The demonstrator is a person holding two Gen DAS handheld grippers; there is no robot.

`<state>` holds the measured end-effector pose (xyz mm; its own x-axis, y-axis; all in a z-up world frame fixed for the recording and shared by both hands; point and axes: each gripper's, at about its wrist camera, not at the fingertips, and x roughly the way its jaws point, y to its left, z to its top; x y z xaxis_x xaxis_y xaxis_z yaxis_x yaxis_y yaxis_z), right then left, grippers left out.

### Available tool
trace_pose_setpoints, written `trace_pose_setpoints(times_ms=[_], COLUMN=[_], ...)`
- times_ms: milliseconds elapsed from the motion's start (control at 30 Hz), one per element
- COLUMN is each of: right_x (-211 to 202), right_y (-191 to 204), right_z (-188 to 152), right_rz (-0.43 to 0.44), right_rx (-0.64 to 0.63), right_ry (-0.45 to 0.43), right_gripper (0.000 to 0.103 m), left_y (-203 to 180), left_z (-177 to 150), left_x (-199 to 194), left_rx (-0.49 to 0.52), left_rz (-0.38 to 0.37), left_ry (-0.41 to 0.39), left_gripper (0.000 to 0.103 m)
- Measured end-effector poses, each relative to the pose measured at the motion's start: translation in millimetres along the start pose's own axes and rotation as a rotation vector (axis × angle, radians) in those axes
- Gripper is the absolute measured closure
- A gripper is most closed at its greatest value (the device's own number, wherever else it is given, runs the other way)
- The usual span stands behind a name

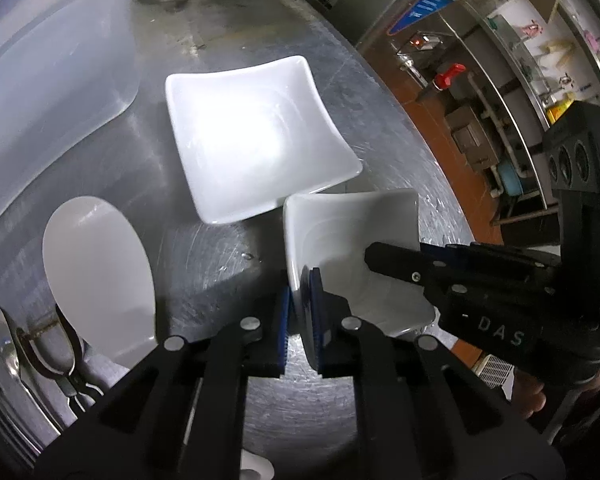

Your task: Organize utensils

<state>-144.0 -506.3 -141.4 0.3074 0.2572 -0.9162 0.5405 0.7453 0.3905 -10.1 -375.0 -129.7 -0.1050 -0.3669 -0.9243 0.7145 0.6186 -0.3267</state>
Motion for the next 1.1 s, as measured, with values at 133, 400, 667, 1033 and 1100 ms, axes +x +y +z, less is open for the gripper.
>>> trace_pose_setpoints(times_ms=[133, 400, 667, 1033, 1100], right_x=[-15.5, -127.9, -67.8, 96.0, 109.9], right_y=[1.8, 86.0, 251.7, 282.5, 282.4], right_z=[-3.8, 28.2, 175.0, 265.2, 269.1], right_rz=[-0.002, 0.049, -0.047, -0.256, -0.277], right_rx=[0.012, -0.219, -0.507, -0.42, -0.412], right_ry=[-0.029, -0.304, -0.209, 0.103, 0.123], right_gripper=[0.091, 0.091, 0.09, 0.091, 0.091], left_y=[-3.1, 0.1, 148.4, 301.3, 306.5], left_z=[-3.1, 10.6, 108.1, 179.7, 182.9], left_x=[-13.5, -153.5, -217.6, -94.4, -82.4], left_rx=[0.018, 0.102, -0.097, -0.362, -0.372], left_rz=[-0.022, -0.02, 0.087, 0.001, 0.0], left_ry=[-0.023, -0.363, -0.389, -0.086, -0.062], left_gripper=[0.097, 0.097, 0.097, 0.096, 0.096])
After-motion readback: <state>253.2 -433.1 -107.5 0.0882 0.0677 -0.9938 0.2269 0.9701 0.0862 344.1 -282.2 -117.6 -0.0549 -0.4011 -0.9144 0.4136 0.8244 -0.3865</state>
